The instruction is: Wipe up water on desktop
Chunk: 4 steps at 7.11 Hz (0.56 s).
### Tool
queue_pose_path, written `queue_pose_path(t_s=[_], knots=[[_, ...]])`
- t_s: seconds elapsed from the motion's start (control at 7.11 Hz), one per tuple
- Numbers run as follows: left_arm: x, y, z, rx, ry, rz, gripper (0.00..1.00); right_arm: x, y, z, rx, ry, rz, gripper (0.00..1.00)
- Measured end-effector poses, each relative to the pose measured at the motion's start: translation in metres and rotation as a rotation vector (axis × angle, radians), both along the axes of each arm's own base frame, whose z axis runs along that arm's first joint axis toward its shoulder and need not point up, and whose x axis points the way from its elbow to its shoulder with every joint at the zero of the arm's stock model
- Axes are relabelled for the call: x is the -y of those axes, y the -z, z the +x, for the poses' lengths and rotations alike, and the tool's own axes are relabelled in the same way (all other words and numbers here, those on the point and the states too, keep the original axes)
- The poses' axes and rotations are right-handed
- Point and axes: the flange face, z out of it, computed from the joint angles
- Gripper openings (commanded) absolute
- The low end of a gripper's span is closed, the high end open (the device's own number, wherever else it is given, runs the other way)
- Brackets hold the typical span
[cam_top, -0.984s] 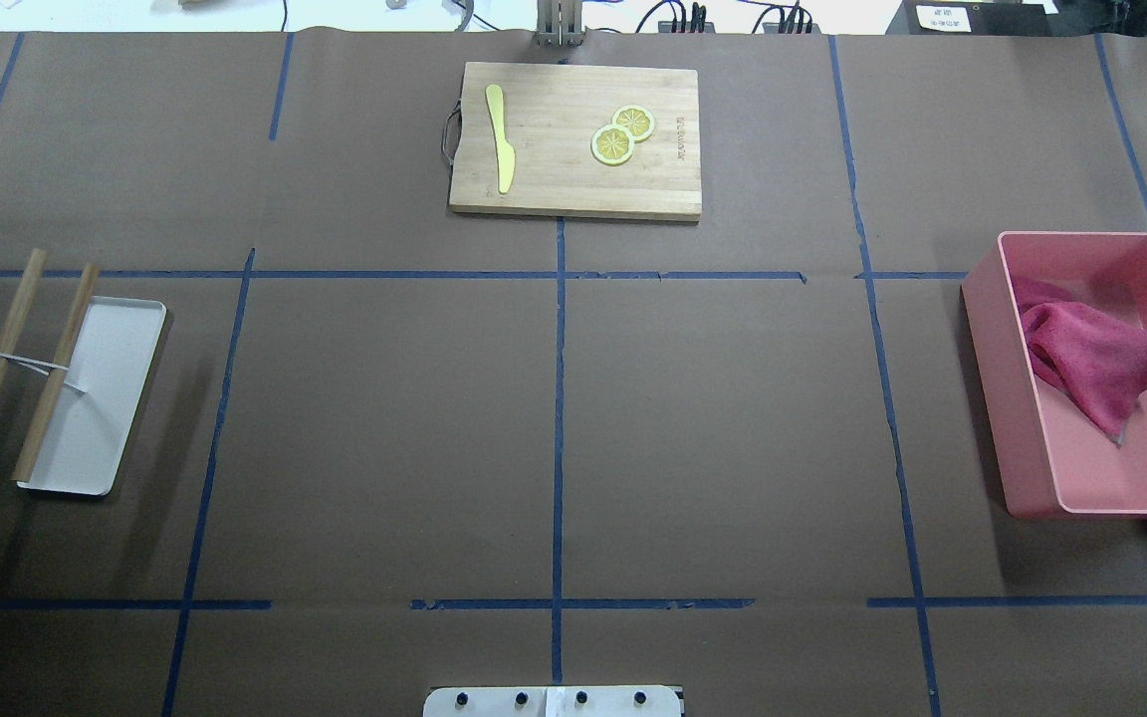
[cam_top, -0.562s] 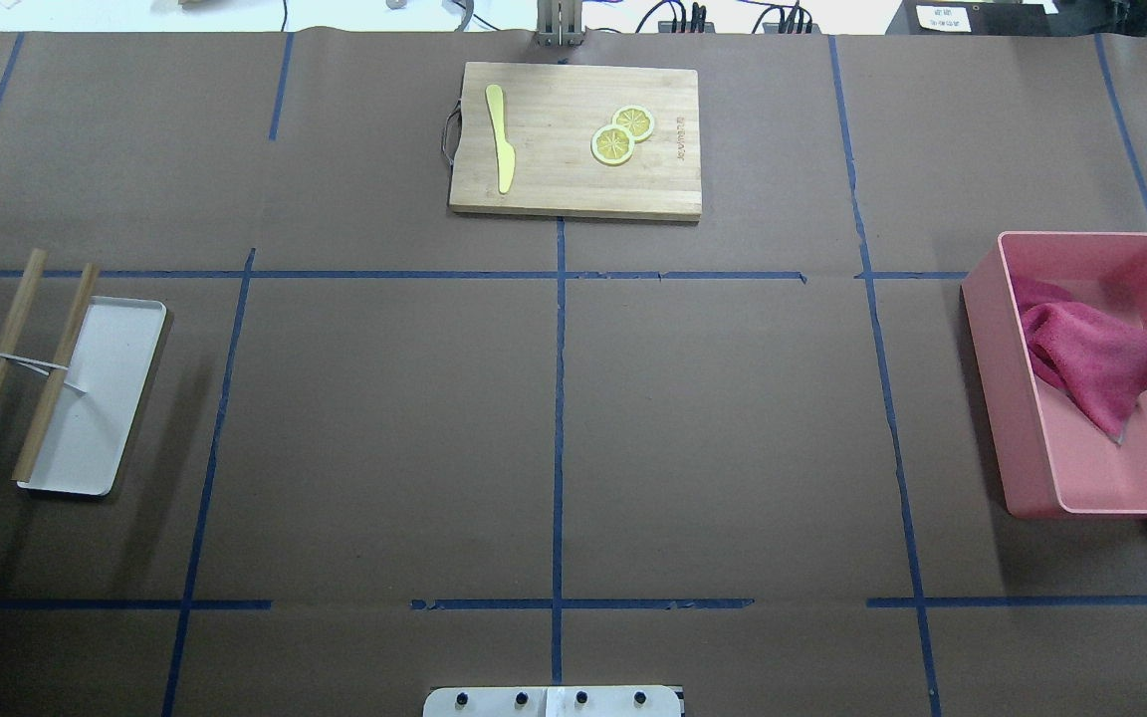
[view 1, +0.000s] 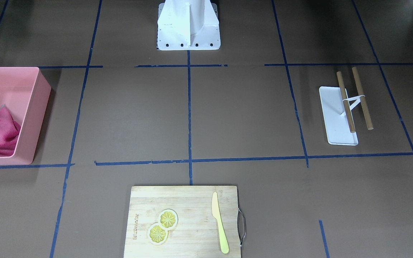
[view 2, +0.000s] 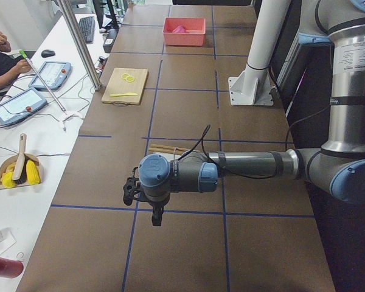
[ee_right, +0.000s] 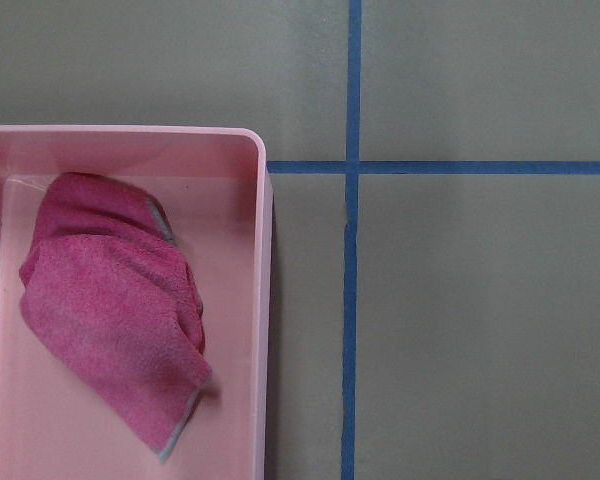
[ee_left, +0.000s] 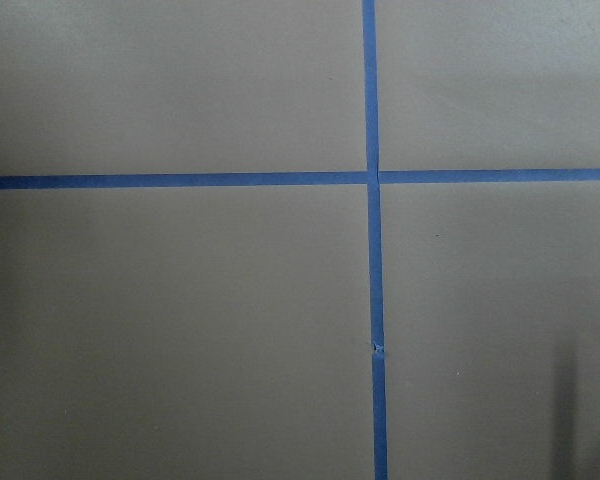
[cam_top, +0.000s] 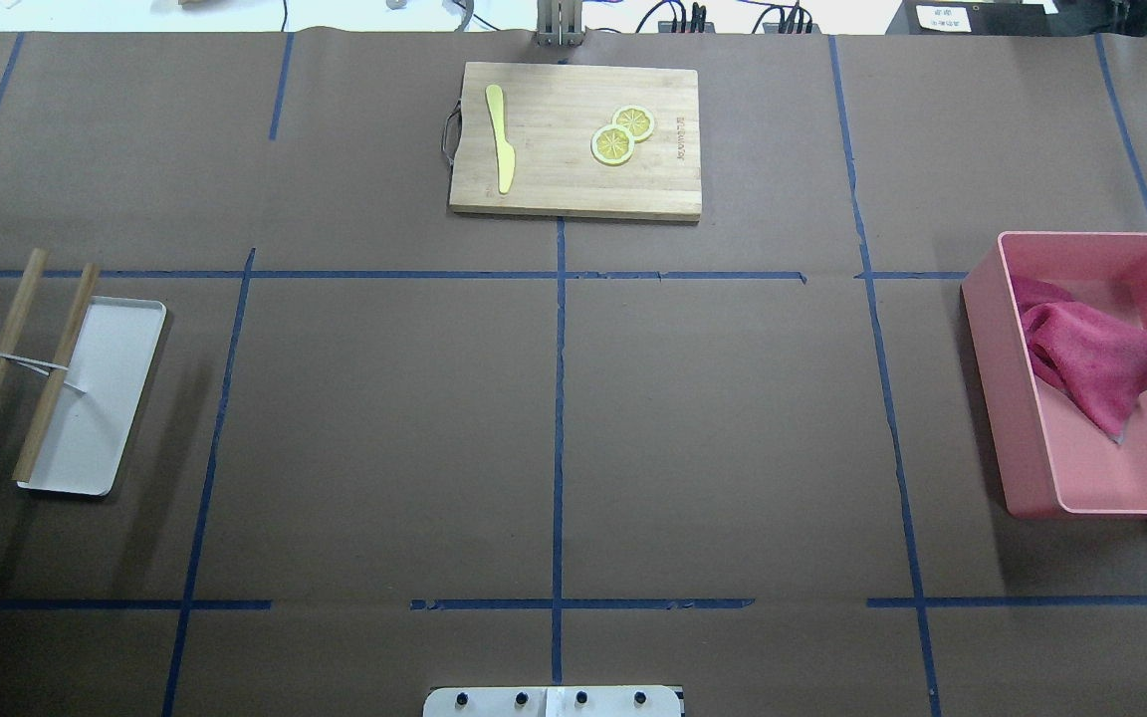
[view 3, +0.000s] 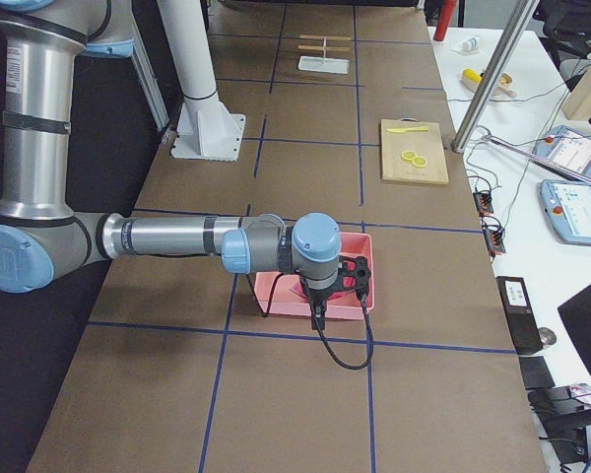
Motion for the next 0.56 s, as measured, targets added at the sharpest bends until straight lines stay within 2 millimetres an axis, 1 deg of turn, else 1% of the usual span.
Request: queue_pose_path(t_s=[0.56], knots=[[0.0013, -0.001, -0.0005, 0.007, 0.0, 0.0, 1.0, -0.0007, -0.0012, 0.0003, -0.005, 0.0, -0.001, 1.0]])
